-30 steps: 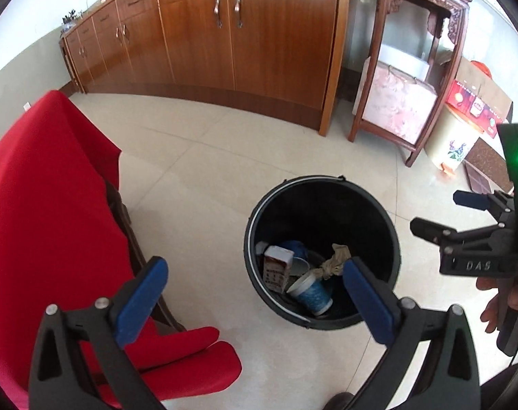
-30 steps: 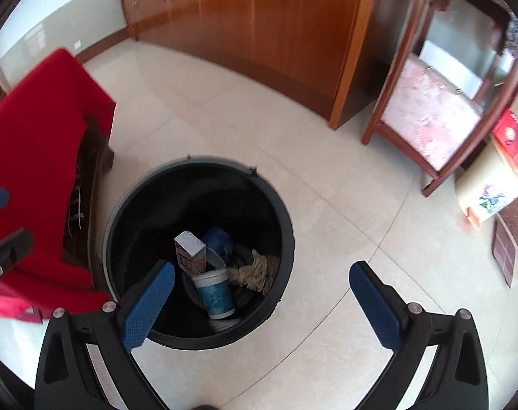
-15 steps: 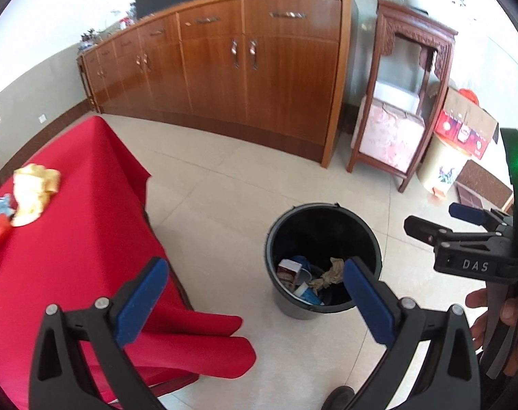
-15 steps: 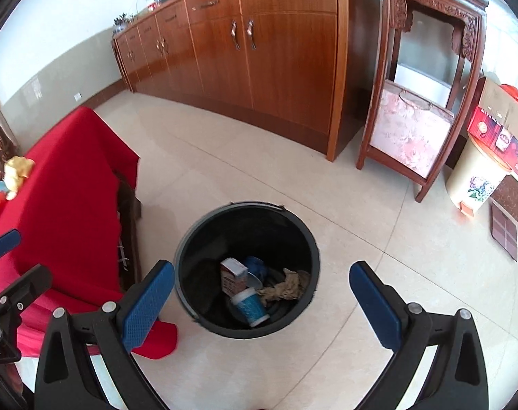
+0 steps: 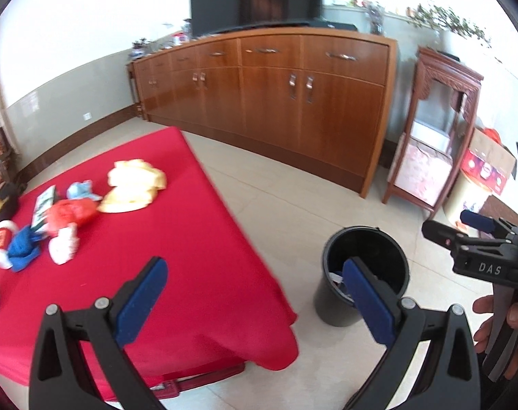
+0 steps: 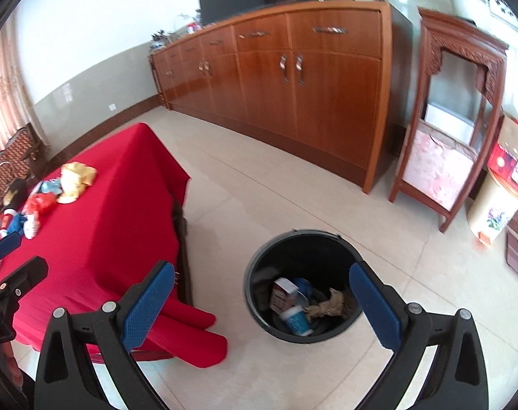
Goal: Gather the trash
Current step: 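Move both open tools back toward the table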
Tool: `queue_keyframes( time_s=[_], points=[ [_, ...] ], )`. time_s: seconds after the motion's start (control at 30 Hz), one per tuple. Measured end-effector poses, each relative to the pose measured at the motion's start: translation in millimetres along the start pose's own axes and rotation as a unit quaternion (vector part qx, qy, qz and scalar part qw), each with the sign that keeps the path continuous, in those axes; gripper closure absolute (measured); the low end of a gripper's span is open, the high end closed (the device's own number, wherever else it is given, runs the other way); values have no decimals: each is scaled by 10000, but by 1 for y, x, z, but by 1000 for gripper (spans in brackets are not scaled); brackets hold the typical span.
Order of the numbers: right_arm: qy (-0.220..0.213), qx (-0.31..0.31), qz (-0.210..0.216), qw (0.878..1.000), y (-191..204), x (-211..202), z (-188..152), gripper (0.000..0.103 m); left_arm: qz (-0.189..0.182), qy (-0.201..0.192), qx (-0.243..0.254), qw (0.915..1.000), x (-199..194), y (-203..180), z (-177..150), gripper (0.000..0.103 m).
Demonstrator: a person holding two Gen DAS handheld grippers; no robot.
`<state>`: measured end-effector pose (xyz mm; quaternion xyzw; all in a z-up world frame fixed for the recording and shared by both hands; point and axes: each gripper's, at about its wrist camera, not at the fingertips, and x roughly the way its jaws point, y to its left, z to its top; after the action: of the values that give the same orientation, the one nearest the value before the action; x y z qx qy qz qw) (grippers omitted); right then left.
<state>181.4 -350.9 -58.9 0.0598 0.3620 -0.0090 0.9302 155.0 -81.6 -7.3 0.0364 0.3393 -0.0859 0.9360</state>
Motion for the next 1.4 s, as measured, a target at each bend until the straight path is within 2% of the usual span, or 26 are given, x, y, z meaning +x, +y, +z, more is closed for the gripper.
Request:
queue_keyframes(
  time_s=[0.23, 0.37, 0.47, 0.67, 1.0, 1.23, 1.4],
  points=[
    [-324, -375, 363, 9981, 58, -14, 3, 0, 361, -285, -381, 9982, -29, 53, -11, 0],
    [-504, -466, 814, 9943, 92, -20, 5, 0, 589, -368, -677, 9953, -41, 83, -17, 0],
    [-729, -663, 991, 9902, 121, -26, 6, 0, 800, -443, -754, 9929, -51, 99, -22, 0],
    [-445, -984, 1184, 9871, 165, -24, 10, 0, 1060, -568, -1015, 9875, -64, 129, -34, 0],
    [-556, -1390, 1501, 9773, 225, -26, 9, 0, 1496, -513, -1336, 9783, -70, 174, -52, 0],
    [-599, -1648, 1528, 9726, 263, -22, 10, 0, 1586, -403, -1526, 9746, -72, 212, -66, 0],
    [-596, -1813, 1646, 9677, 292, -17, 10, 0, 1699, -409, -1925, 9656, -79, 245, -79, 0]
  ],
)
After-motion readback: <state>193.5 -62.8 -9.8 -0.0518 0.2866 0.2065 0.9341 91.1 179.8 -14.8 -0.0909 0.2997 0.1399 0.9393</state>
